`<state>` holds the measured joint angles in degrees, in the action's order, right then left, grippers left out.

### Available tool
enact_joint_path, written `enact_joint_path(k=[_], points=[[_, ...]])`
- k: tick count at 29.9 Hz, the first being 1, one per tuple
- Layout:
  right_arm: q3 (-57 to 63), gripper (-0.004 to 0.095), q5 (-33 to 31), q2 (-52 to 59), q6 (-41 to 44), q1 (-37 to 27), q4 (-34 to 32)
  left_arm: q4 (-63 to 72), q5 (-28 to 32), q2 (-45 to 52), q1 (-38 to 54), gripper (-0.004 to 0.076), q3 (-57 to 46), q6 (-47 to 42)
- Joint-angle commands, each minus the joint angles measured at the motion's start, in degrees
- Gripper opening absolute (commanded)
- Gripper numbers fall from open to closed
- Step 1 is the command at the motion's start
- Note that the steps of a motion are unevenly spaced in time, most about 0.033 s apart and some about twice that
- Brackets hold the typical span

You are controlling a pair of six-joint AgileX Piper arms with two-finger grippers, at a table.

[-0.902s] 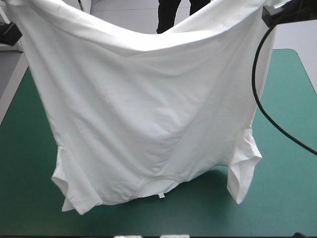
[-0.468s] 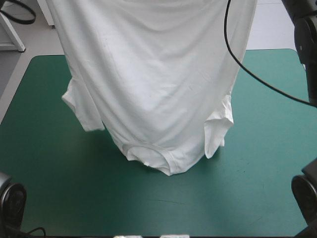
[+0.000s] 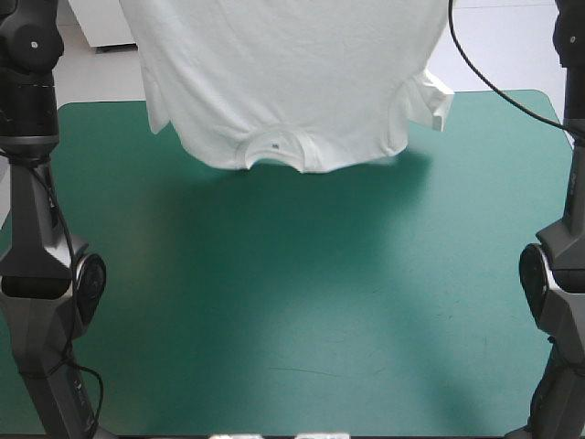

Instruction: Fold the cloth

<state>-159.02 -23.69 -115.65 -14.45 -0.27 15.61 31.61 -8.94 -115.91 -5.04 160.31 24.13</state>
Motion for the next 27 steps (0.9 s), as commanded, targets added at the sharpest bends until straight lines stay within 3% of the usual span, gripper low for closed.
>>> enact_joint_path(k=[1, 5, 11, 24, 27], points=[[-1.72, -0.0017, 5.58, 1.8, -2.36, -0.91, 1.07, 1.13, 4.37, -0.22, -0.23, -0.0009, 3.66, -0.38], [-1.59, -0.0017, 2.96, -1.38, -2.36, -0.91, 1.07, 0.74, -3.18, -3.48, -0.12, -0.0009, 3.41, -0.38], [-0.98, -0.0017, -8.42, -6.08, -2.36, -0.91, 1.5, 0.74, -17.35, -6.59, 1.01, -0.0009, 3.41, -0.92], [20.19, -0.0017, -25.31, -1.03, -7.82, -0.81, 4.95, -15.04, -63.13, -7.7, 2.11, -0.0009, 3.41, -15.0], [26.42, -0.0017, -29.02, 1.69, -8.1, -0.81, 4.95, -12.81, -64.96, -8.17, 2.11, -0.0009, 2.12, -18.22]])
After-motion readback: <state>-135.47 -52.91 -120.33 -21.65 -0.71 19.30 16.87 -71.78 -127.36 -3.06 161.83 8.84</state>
